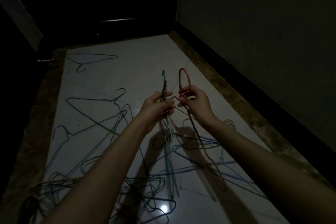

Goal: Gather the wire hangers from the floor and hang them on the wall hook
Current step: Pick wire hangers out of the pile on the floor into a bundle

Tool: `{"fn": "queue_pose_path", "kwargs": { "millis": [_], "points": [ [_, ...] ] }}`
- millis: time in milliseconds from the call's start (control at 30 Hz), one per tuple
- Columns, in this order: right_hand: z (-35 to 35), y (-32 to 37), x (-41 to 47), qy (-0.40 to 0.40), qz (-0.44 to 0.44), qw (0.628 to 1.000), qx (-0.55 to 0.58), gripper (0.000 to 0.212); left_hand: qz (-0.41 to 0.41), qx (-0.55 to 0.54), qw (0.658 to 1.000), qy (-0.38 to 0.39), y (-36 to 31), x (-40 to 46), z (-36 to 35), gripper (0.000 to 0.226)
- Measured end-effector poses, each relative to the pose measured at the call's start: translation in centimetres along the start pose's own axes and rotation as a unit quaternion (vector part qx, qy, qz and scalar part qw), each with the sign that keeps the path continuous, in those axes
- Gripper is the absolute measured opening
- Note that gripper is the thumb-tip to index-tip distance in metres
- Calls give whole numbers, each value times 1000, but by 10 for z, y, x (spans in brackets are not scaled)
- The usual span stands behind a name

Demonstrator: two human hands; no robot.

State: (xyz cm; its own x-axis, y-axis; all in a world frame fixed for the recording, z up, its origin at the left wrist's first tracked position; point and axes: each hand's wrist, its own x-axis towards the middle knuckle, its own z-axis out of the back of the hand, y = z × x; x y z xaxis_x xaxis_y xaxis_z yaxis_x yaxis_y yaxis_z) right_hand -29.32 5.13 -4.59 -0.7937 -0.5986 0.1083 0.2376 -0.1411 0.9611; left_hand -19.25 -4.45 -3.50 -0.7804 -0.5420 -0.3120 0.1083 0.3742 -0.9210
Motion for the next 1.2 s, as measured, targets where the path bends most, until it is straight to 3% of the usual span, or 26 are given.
{"fn": "queue_pose_path", "kwargs": {
  "millis": [367,500,633,867,1200],
  "points": [
    [-16,18,-5,-12,43,997,-64,16,-21,4,1000,5,-5,-8,3,37],
    [-16,25,-5,-2,34,999,-3,13,-28,1,1000,5,-6,-6,-3,31],
    [-6,19,-3,16,53,998,-16,19,-31,-5,1000,6,-4,-4,-6,28],
    [36,-57,-12,-15,-51,994,-94,17,-15,-26,1000,6,-1,4,-13,18],
    [115,-149,-47,-69,-186,961,-194,24,21,-36,999,25,19,13,-50,18]
  ]
}}
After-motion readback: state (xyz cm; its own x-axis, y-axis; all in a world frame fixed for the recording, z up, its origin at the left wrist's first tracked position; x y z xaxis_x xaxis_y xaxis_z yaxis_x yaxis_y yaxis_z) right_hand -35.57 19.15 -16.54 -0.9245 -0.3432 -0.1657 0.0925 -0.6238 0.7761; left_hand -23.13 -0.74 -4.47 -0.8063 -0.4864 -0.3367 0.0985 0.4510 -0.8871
